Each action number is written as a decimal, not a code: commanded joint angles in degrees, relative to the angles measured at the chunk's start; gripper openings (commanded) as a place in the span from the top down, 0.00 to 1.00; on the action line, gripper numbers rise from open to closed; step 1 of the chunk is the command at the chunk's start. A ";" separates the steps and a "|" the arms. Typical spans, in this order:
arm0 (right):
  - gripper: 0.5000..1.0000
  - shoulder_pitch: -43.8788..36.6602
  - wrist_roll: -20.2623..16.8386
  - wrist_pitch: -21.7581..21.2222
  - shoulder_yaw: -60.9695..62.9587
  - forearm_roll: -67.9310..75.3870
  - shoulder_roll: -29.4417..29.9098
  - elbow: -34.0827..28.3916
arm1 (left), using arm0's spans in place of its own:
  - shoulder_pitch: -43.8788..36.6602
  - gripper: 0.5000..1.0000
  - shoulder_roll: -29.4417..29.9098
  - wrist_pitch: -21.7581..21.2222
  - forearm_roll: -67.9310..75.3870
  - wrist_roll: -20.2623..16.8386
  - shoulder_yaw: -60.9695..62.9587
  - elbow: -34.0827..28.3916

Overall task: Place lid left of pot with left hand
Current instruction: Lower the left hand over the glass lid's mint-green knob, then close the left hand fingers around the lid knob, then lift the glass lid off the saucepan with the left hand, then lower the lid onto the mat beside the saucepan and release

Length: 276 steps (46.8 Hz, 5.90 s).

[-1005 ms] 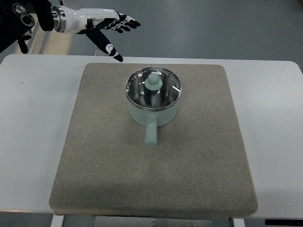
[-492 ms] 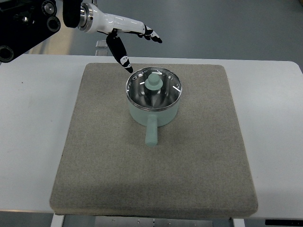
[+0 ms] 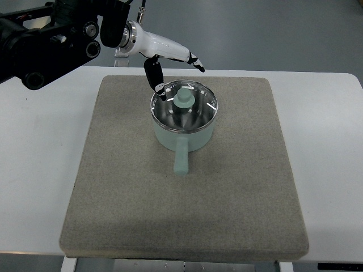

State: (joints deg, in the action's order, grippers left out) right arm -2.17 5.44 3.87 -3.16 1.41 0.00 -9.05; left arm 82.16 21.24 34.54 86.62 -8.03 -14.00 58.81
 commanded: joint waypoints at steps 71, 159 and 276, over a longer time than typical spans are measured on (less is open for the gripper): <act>0.16 -0.03 0.01 0.00 0.00 0.00 0.00 0.00 | 0.11 0.42 -1.20 0.09 3.30 -0.06 2.67 0.78; 0.16 -0.03 0.01 0.00 0.00 0.00 0.00 0.00 | 0.11 1.00 -1.02 -0.70 6.64 0.03 2.05 1.83; 0.16 -0.03 0.01 0.00 0.00 0.00 0.00 0.00 | -22.04 1.00 18.67 -4.22 17.71 -2.35 -13.24 9.48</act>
State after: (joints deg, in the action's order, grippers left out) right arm -2.19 5.45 3.87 -3.17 1.41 0.00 -9.05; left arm 60.89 41.17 30.31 104.13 -10.45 -27.10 69.09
